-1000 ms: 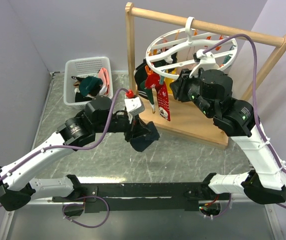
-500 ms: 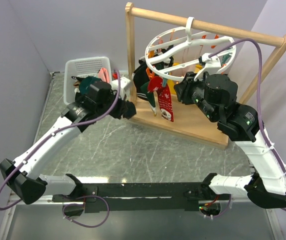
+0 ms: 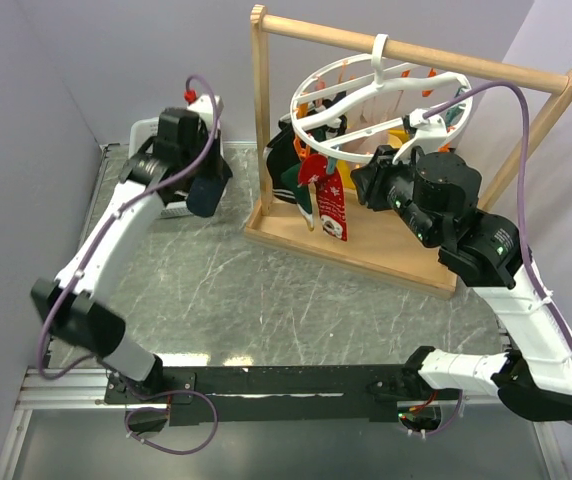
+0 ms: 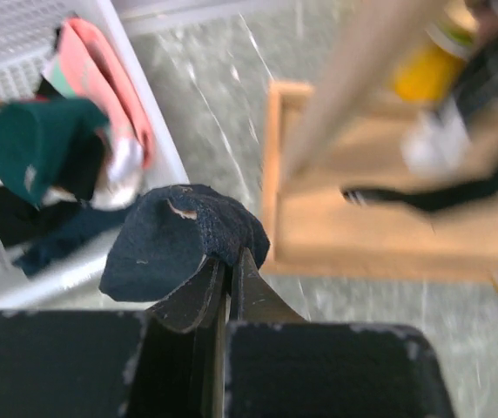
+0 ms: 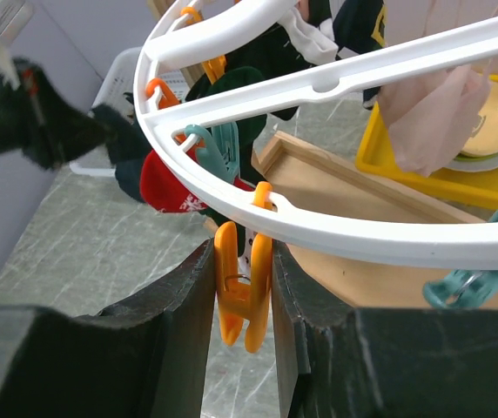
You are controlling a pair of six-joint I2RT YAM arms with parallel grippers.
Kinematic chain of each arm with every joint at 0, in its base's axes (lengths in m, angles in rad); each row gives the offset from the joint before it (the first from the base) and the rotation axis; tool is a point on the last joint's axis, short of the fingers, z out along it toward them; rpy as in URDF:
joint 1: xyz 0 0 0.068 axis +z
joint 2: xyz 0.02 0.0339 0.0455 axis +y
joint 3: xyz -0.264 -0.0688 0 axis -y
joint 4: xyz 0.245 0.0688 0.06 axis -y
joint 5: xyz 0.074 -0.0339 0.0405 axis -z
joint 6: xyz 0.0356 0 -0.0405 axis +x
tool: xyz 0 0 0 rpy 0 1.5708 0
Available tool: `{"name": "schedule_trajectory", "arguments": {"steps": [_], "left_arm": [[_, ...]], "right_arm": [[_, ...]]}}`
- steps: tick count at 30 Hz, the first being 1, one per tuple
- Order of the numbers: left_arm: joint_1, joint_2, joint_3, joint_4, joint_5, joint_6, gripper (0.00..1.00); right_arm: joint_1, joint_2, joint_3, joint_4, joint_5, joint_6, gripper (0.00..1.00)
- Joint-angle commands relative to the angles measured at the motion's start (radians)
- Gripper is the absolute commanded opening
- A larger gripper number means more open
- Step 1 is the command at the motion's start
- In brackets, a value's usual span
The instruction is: Remove the socks clipped to the hanger
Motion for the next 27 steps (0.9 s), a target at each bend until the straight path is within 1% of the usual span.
{"name": "schedule_trajectory", "arguments": {"steps": [1,3,4,5,7,8,9,13,15,16,17,18,19,20,21,22,24,25,26,27], "left_arm": [[0.071,0.119,0.207,0.002,0.023,-0.023,0.01],[0.096,0.200,0.278,-0.018,0.023,-0.029,0.01],[0.114,0.231,0.366,-0.036,0.020,-0.028,0.01],[0.123,0.292,0.411,-0.052,-0.010,-0.023,0.01],[0.148,0.371,0.517,-0.078,-0.028,-0.014,0.01],[0.157,0.388,0.540,-0.073,-0.034,-0.012,0.01],[0.169,0.403,0.554,-0.058,-0.034,-0.015,0.01],[0.226,0.446,0.539,0.104,-0.009,-0.021,0.01],[0.242,0.463,0.539,0.147,0.000,-0.018,0.01],[0.246,0.484,0.540,0.161,0.003,-0.020,0.04],[0.251,0.495,0.542,0.167,0.005,-0.026,0.08],[0.254,0.507,0.548,0.157,0.003,-0.034,0.15],[0.262,0.518,0.557,0.141,-0.003,-0.044,0.45],[0.265,0.535,0.560,0.117,0.000,-0.073,0.65],[0.268,0.535,0.559,0.077,0.011,-0.089,0.77],[0.272,0.523,0.536,0.062,0.026,-0.101,0.86],[0.274,0.477,0.470,0.084,0.055,-0.136,0.90],[0.272,0.395,0.364,0.115,0.086,-0.149,0.93],[0.271,0.345,0.302,0.152,0.141,-0.176,0.94],[0.266,0.292,0.234,0.246,0.168,-0.191,0.95]], "right_arm": [[-0.003,-0.032,-0.012,0.010,-0.005,-0.014,0.30],[-0.002,-0.036,-0.010,0.010,-0.008,-0.011,0.30],[-0.003,-0.035,-0.010,0.009,-0.006,-0.009,0.30],[-0.003,-0.035,-0.010,0.006,-0.008,-0.008,0.30],[-0.002,-0.035,-0.009,0.001,-0.006,-0.006,0.30],[-0.003,-0.038,-0.010,0.001,-0.006,-0.006,0.30],[-0.003,-0.042,-0.015,0.003,-0.005,-0.006,0.30],[-0.003,-0.047,-0.030,0.010,-0.002,-0.006,0.30],[-0.003,-0.047,-0.027,0.006,-0.003,-0.006,0.30],[-0.003,-0.044,-0.029,0.004,-0.005,-0.005,0.30],[-0.003,-0.044,-0.027,0.007,-0.005,-0.005,0.30],[-0.003,-0.046,-0.029,0.007,-0.002,-0.006,0.30],[-0.003,-0.047,-0.030,0.009,0.000,-0.005,0.30],[-0.003,-0.047,-0.030,0.010,0.001,-0.005,0.30],[-0.003,-0.044,-0.032,0.013,0.003,-0.005,0.30],[-0.003,-0.044,-0.035,0.015,0.005,-0.006,0.30],[-0.002,-0.039,-0.033,0.013,0.008,-0.009,0.30],[-0.002,-0.041,-0.033,0.012,0.009,-0.011,0.30],[-0.002,-0.039,-0.032,0.010,0.011,-0.014,0.30],[-0.003,-0.041,-0.035,0.010,0.011,-0.016,0.30]]}}
